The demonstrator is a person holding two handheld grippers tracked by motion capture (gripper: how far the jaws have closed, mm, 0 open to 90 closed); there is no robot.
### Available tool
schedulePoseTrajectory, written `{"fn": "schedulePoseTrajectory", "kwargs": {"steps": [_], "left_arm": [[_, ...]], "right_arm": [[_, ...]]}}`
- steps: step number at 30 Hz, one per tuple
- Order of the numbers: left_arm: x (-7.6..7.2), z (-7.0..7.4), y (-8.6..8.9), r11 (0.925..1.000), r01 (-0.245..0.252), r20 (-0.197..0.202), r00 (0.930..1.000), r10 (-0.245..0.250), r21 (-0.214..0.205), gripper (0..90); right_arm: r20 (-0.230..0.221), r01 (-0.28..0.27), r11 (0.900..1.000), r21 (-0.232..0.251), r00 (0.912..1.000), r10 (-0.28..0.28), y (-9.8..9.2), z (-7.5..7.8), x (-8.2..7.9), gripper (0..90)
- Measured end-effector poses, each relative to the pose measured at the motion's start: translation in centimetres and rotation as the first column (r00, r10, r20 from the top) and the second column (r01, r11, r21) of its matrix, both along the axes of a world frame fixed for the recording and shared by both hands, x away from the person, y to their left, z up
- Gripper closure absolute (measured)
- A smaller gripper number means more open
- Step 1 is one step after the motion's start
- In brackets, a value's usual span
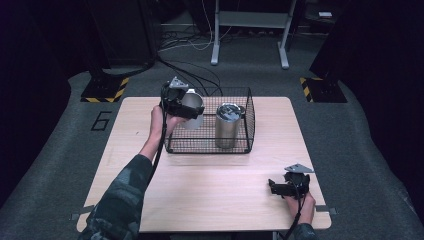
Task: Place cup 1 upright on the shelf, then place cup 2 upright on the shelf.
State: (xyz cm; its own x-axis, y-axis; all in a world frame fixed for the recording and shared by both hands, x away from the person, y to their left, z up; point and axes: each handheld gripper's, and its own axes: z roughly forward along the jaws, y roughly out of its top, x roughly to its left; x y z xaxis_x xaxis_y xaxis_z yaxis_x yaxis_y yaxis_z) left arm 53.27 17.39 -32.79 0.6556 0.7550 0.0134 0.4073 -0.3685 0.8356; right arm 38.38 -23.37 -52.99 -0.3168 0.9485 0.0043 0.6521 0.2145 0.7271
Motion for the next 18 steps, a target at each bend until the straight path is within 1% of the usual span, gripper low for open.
{"fn": "schedulePoseTrajectory", "kwargs": {"steps": [3, 4, 10, 11, 12, 13, 14, 18], "left_arm": [[0.2, -0.4, -0.1, 1.0, -0.009, -0.004, 1.0, 0.009, -0.001, 6.2], [0.4, -0.6, -0.1, 1.0, -0.006, -0.01, 0.9999, 0.006, 0.0, 6.2], [1.1, -1.7, -0.6, 1.0, -0.006, -0.026, 0.9996, 0.006, 0.005, 6.2], [1.1, -1.7, -0.6, 1.0, -0.006, -0.026, 0.9996, 0.006, 0.005, 6.2], [1.3, -2.1, -0.8, 0.9999, -0.006, -0.033, 0.9994, 0.007, 0.009, 6.2], [1.3, -2.1, -0.8, 0.9999, -0.006, -0.033, 0.9994, 0.007, 0.009, 6.2], [1.5, -2.4, -0.9, 0.9997, -0.002, -0.04, 0.9992, 0.003, 0.024, 6.2], [1.9, -2.9, -1.0, 0.9994, -0.003, -0.051, 0.9987, 0.005, 0.034, 6.2]], "right_arm": [[0.0, 0.001, 1.0, 0.0, 1.0, -0.001, 0.0, 0.0, 0.0, 2.7], [0.006, 0.001, 1.0, 0.0, 1.0, -0.001, 0.0, 0.0, 0.0, 2.8], [0.001, 0.0, 1.0, 0.0, 1.0, 0.0, 0.0, 0.0, 0.0, 2.9], [0.004, 0.001, 1.0, 0.001, 1.0, -0.001, 0.0, 0.0, 0.0, 2.9], [0.001, -0.001, 1.0, 0.0, 1.0, 0.001, 0.0, 0.0, 0.0, 2.9], [0.001, 0.0, 1.0, 0.0, 1.0, 0.0, 0.0, 0.0, 0.0, 2.9], [0.002, 0.0, 1.0, 0.0, 1.0, 0.0, 0.0, 0.0, 0.0, 2.9], [0.001, -0.001, 1.0, 0.0, 1.0, 0.001, 0.0, 0.0, 0.0, 2.9]]}}
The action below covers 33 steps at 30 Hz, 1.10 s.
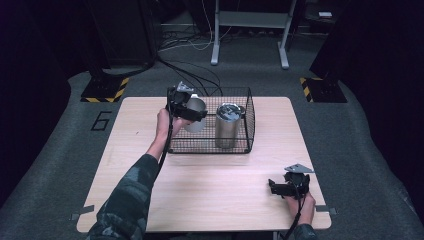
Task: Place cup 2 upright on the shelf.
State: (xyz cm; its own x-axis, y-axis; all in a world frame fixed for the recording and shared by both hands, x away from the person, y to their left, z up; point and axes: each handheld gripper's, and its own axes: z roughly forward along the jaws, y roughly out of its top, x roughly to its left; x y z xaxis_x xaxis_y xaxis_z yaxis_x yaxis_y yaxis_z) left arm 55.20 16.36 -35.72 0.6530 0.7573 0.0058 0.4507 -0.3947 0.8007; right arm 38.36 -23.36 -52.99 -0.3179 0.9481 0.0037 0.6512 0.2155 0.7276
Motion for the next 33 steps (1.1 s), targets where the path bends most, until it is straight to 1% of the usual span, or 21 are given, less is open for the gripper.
{"fn": "schedulePoseTrajectory", "kwargs": {"steps": [6, 11, 16, 20, 21, 23, 25, 26, 28, 30, 33], "left_arm": [[0.4, -0.9, -0.3, 0.9999, 0.002, -0.016, 0.9999, -0.001, 0.016, 6.1], [0.8, -1.4, -0.4, 0.9999, -0.002, -0.023, 0.9997, 0.002, 0.012, 6.1], [1.3, -2.1, -0.6, 0.9996, 0.003, -0.039, 0.9992, -0.002, 0.029, 6.1], [1.6, -2.5, -0.5, 0.9992, 0.01, -0.066, 0.9978, -0.008, 0.038, 6.1], [1.6, -2.5, -0.5, 0.9992, 0.01, -0.066, 0.9978, -0.008, 0.038, 6.1], [1.9, -2.9, -0.5, 0.9987, 0.005, -0.078, 0.9969, -0.001, 0.05, 6.1], [2.0, -3.0, -0.5, 0.9988, 0.009, -0.082, 0.9967, -0.005, 0.048, 6.1], [2.1, -3.2, -0.5, 0.998, 0.019, -0.089, 0.9959, -0.014, 0.061, 6.1], [2.2, -3.4, -0.5, 0.9974, 0.025, -0.101, 0.9947, -0.018, 0.068, 6.1], [2.3, -3.6, -0.6, 0.9965, 0.024, -0.105, 0.9944, -0.015, 0.081, 6.1], [2.3, -3.8, -0.7, 0.9962, 0.023, -0.11, 0.9938, -0.013, 0.084, 6.0]], "right_arm": [[0.005, 0.0, 1.0, -0.002, 1.0, 0.0, 0.0, 0.0, 0.0, 3.2], [0.003, -0.001, 1.0, -0.001, 1.0, 0.001, 0.0, 0.0, 0.0, 3.2], [0.002, -0.002, 1.0, 0.0, 1.0, 0.002, 0.0, 0.0, 0.0, 3.3], [0.002, -0.002, 1.0, 0.0, 1.0, 0.002, 0.0, 0.0, 0.0, 3.3], [0.002, -0.002, 1.0, 0.0, 1.0, 0.002, 0.0, 0.0, 0.0, 3.3], [0.002, -0.002, 1.0, 0.0, 1.0, 0.002, 0.0, 0.0, 0.0, 3.3], [0.003, -0.002, 1.0, -0.001, 1.0, 0.002, 0.0, 0.0, 0.0, 3.3], [0.002, -0.002, 1.0, 0.0, 1.0, 0.002, 0.0, 0.0, 0.0, 3.3], [0.003, -0.002, 1.0, -0.002, 1.0, 0.002, 0.0, 0.0, 0.0, 3.3], [0.002, -0.003, 1.0, -0.001, 1.0, 0.003, 0.0, 0.0, 0.0, 3.3], [0.003, -0.002, 1.0, -0.002, 1.0, 0.002, 0.0, 0.0, 0.0, 3.3]]}}
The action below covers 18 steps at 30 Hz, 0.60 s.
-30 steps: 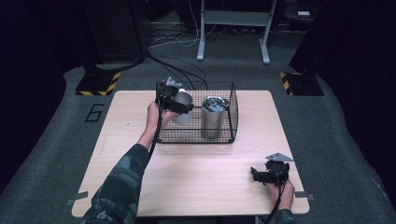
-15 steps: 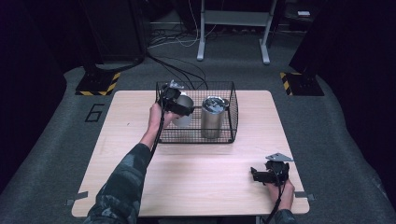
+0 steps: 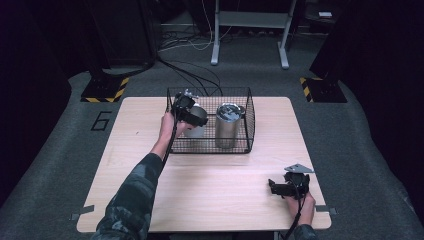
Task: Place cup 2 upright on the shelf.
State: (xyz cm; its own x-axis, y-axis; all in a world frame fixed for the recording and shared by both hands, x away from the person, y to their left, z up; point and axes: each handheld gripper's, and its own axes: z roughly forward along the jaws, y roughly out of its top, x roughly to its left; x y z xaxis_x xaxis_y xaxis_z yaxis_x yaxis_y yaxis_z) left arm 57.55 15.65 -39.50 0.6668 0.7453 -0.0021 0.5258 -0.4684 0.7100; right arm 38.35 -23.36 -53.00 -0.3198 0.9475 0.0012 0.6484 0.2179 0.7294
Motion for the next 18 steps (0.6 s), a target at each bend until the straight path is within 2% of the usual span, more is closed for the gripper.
{"fn": "schedulePoseTrajectory", "kwargs": {"steps": [6, 12, 18], "left_arm": [[0.2, -0.4, -0.3, 1.0, 0.002, -0.01, 1.0, -0.002, -0.004, 6.0], [0.6, -0.7, -0.5, 0.9999, 0.0, -0.028, 0.9996, 0.0, 0.011, 6.0], [0.8, -1.1, -0.5, 0.9998, -0.015, -0.044, 0.9989, 0.015, 0.012, 5.9]], "right_arm": [[0.0, 0.0, 1.0, 0.0, 1.0, 0.0, 0.0, 0.0, 0.0, 3.4], [0.0, 0.0, 1.0, 0.0, 1.0, 0.0, 0.0, 0.0, 0.0, 3.4], [0.001, 0.0, 1.0, 0.001, 1.0, 0.0, 0.0, 0.0, 0.0, 3.5]]}}
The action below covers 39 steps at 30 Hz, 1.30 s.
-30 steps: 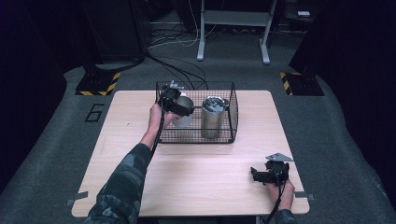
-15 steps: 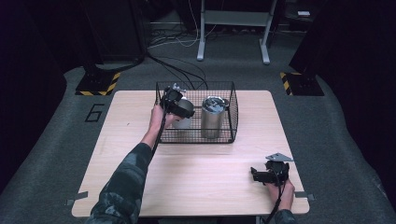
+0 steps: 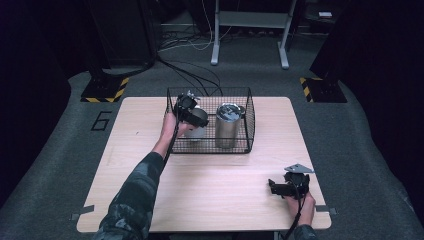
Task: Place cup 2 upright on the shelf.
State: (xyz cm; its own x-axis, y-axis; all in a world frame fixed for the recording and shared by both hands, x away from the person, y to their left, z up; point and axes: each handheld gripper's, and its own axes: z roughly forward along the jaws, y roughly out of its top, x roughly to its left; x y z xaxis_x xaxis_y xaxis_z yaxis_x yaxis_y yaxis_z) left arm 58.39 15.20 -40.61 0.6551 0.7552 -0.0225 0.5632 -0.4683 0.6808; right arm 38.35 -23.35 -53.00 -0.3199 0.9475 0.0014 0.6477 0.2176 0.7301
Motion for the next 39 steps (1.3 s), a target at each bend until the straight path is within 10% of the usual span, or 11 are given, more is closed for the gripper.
{"fn": "schedulePoseTrajectory", "kwargs": {"steps": [39], "left_arm": [[0.8, -2.1, -0.6, 0.9954, 0.022, -0.112, 0.9937, -0.011, 0.093, 5.5]], "right_arm": [[0.002, 0.0, 1.0, 0.0, 1.0, 0.0, 0.0, 0.0, 0.0, 3.7]]}}
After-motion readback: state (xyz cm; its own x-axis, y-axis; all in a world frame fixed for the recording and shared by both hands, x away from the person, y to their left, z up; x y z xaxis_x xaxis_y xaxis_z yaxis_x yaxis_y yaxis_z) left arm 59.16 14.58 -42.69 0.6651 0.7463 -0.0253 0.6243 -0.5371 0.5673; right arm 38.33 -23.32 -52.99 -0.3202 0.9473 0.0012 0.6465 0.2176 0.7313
